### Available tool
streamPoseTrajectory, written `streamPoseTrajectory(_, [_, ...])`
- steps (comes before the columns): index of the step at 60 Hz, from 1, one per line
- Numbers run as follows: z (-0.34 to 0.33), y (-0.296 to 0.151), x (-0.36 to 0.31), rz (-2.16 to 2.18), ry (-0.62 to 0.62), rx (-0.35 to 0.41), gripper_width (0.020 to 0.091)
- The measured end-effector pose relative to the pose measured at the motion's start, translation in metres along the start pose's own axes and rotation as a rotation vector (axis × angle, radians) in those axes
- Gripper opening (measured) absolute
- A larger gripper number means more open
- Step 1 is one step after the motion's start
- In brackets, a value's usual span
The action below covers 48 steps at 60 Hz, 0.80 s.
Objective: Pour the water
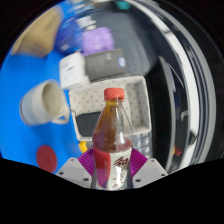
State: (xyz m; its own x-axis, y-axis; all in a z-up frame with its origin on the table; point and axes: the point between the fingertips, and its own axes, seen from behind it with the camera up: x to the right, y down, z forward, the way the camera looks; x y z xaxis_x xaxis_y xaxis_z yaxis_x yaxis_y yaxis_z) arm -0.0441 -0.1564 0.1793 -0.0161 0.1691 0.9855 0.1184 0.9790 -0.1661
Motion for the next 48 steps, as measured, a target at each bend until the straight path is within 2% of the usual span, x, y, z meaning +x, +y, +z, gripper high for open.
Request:
streamPoseTrajectory(5, [0.0,-0.001,0.006,0.307,-0.091,0.007,0.0412])
streamPoseTrajectory(8, [-0.005,-0.011,0.0,0.487,-0.093,0.0,0.0412])
streamPoseTrajectory(11, [-0.002,-0.008,0.01,0.643,-0.147,0.04,0.0413])
streamPoseTrajectory(17, [0.0,-0.006,0.016,0.903,-0.184,0.065,0.0414])
streamPoseTrajectory(18, [-0.004,-0.015,0.01,0.941,-0.154,0.047,0.0413])
streamPoseTrajectory(22, [0.0,-0.002,0.013,1.061,-0.188,0.083,0.0413])
streamPoseTrajectory(36, [0.004,0.006,-0.023,1.278,-0.195,0.111,0.0414])
streamPoseTrajectory(43, [0.01,0.011,-0.05,1.331,-0.215,0.098,0.0413])
streamPoseTrajectory(48, [0.016,0.018,-0.073,1.354,-0.227,0.063,0.042])
